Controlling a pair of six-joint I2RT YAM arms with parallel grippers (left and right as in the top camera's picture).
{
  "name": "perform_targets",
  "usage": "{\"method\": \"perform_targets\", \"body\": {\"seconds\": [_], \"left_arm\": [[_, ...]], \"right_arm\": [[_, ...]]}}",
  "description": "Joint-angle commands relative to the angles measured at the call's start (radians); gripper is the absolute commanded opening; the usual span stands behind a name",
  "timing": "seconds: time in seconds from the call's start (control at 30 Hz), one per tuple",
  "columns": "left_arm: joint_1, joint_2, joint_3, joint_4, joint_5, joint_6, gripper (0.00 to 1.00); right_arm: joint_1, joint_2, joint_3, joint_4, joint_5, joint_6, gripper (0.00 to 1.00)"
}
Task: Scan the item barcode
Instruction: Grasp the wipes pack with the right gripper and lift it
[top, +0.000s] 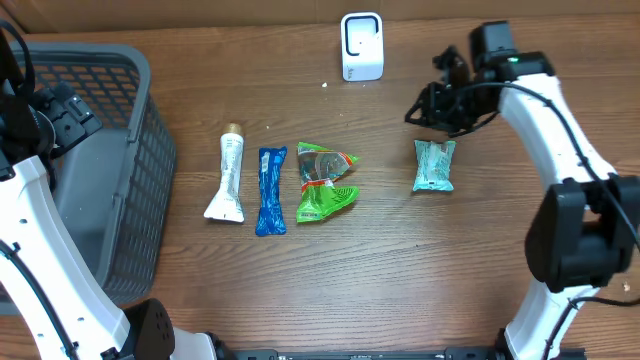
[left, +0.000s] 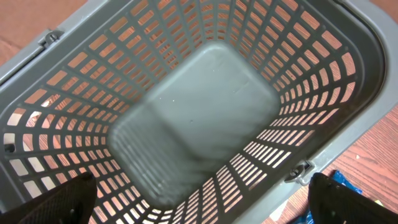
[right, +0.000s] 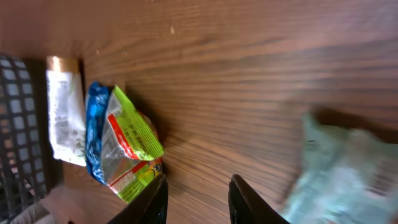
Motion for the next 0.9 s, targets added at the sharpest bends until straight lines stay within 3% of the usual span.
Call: {"method": "perform_targets", "body": {"seconds": [0.0, 0.47, 0.87], "left_arm": [[0.003, 0.006, -0.002, -0.002, -0.013, 0.004, 0.99], [0.003, 0.006, -0.002, -0.002, -0.013, 0.004, 1.00], [0.003, 0.006, -0.002, -0.002, -0.013, 0.004, 1.00]], "right_arm": [[0.047, 0.055, -0.014, -0.024, 0.057, 0.078, 0.34], [0.082, 0.077, -0.073, -0.193, 0.299, 0.152, 0.40], [-0.010, 0.077, -0.072, -0.275, 0.534, 0.147, 0.42]]}}
